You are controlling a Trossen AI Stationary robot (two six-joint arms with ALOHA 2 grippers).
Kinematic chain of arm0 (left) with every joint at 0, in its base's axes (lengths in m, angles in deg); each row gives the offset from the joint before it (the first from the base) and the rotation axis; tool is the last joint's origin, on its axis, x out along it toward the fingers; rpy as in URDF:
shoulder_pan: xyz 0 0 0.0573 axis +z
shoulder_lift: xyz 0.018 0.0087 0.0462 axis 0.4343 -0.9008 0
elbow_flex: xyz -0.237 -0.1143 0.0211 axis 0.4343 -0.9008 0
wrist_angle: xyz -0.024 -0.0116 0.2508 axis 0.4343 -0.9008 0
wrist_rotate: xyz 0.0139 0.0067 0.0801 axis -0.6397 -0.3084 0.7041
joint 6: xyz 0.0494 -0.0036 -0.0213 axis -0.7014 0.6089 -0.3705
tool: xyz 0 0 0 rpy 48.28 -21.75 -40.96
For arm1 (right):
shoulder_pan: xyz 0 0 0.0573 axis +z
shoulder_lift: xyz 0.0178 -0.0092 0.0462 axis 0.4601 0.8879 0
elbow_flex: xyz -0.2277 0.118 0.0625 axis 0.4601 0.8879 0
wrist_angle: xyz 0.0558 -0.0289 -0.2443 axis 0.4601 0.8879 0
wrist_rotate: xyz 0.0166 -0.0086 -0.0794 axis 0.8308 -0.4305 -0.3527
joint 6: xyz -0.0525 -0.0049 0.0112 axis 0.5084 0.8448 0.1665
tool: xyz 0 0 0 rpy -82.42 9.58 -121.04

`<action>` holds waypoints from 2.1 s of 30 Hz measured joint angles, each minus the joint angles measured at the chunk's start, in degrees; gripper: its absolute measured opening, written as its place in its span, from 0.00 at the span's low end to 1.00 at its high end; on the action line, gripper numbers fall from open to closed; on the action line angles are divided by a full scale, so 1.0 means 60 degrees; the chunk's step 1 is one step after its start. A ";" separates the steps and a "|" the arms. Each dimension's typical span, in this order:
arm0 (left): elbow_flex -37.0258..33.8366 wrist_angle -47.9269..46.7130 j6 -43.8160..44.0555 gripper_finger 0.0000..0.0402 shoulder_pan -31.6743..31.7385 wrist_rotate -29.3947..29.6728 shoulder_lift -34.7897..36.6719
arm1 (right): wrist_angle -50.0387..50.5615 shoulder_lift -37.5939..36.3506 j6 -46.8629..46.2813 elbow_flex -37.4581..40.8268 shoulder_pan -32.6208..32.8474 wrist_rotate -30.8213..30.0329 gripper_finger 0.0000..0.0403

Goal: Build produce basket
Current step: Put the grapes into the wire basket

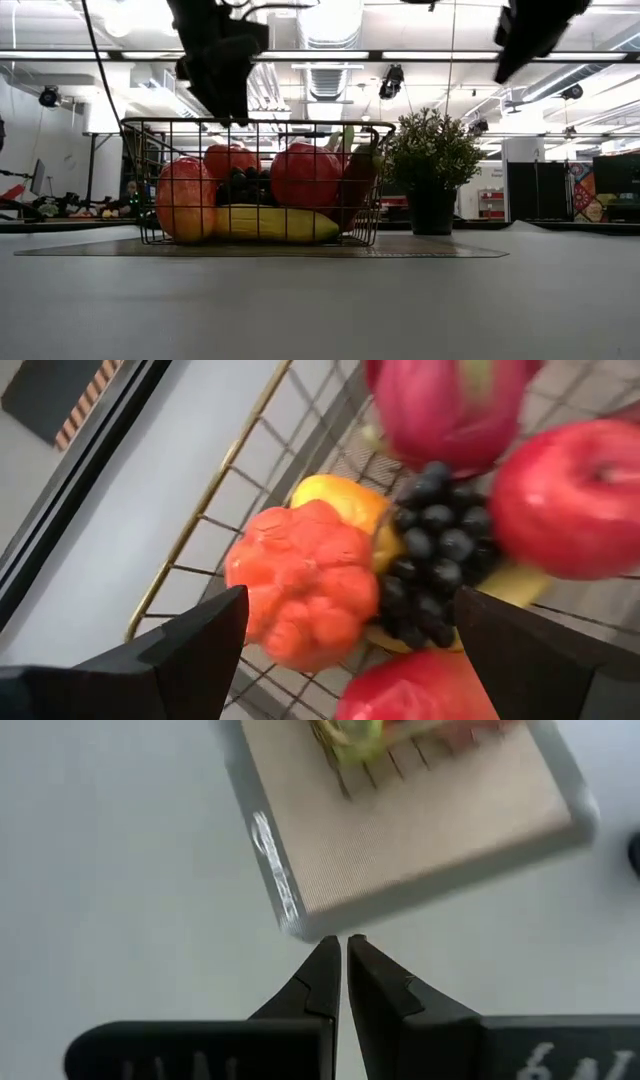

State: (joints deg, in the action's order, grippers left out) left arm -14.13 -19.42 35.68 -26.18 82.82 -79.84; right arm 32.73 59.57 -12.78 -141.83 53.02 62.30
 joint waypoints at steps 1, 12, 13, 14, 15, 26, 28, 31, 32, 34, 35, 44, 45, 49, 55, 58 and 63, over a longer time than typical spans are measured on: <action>0.0000 0.0074 0.0002 0.83 -0.0136 0.0020 0.0085 | 0.0202 0.0000 -0.0295 0.0000 0.0023 0.0032 0.03; -0.0032 0.1649 -0.0298 0.83 -0.2321 0.1544 0.0669 | 0.3034 0.0000 -0.3736 0.0019 0.0043 0.0803 0.04; -0.0043 0.1812 -0.0400 0.83 -0.2498 0.1672 0.0668 | 0.3219 0.0000 -0.3914 0.0042 0.0043 0.0939 0.05; -0.0062 0.2026 -0.0512 0.83 -0.2667 0.1790 0.0666 | 0.3363 0.0000 -0.4095 0.0075 0.0046 0.1033 0.07; -0.0090 0.2288 -0.0578 0.83 -0.2833 0.1861 0.0666 | 0.3482 0.0000 -0.4330 0.0116 0.0046 0.1121 0.09; -0.0350 0.3339 -0.0817 0.83 -0.3992 0.2822 0.0659 | 0.4774 0.0007 -0.6761 0.1441 0.0061 0.2418 0.46; -0.0350 0.3336 -0.0817 0.83 -0.4007 0.2853 0.0655 | 0.4889 0.0007 -0.6940 0.1742 0.0058 0.2411 0.50; -0.0350 0.3336 -0.0817 0.83 -0.4007 0.2860 0.0655 | 0.4687 0.0007 -0.6933 0.2194 0.0061 0.2418 0.51; -0.0350 0.3336 -0.0817 0.83 -0.4007 0.2873 0.0655 | 0.4556 0.0007 -0.6914 0.2321 0.0061 0.2422 0.51; -0.0352 0.3332 -0.0817 0.83 -0.4007 0.2875 0.0654 | 0.4259 0.0007 -0.6789 0.2533 0.0061 0.2577 0.51; -0.0353 0.3332 -0.0817 0.83 -0.4007 0.2875 0.0651 | 0.4132 0.0007 -0.6746 0.2609 0.0057 0.2665 0.51; -0.0361 0.3328 -0.0817 0.83 -0.4007 0.2879 0.0649 | 0.3306 0.0004 -0.6574 0.3137 0.0061 0.2897 0.50; -0.0361 0.3328 -0.0822 0.83 -0.4007 0.2904 0.0649 | 0.3309 0.0004 -0.6525 0.3147 0.0061 0.2902 0.49; -0.0361 0.3328 -0.0827 0.83 -0.4007 0.2984 0.0648 | 0.3267 0.0004 -0.6514 0.3158 0.0061 0.2915 0.43; -0.0375 0.3317 -0.0831 0.83 -0.4007 0.3004 0.0648 | 0.2964 0.0004 -0.6507 0.3158 0.0061 0.2980 0.26; -0.0379 0.3317 -0.0835 0.83 -0.4007 0.3013 0.0648 | 0.2865 0.0004 -0.6502 0.3158 0.0061 0.2986 0.16; -0.0379 0.3317 -0.0838 0.83 -0.4007 0.3013 0.0648 | 0.2446 0.0004 -0.6069 0.3158 0.0061 0.2909 0.03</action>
State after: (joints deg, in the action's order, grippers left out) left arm -16.40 0.48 30.65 -50.23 100.90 -75.95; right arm 47.40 59.59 -49.20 -122.88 53.39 79.76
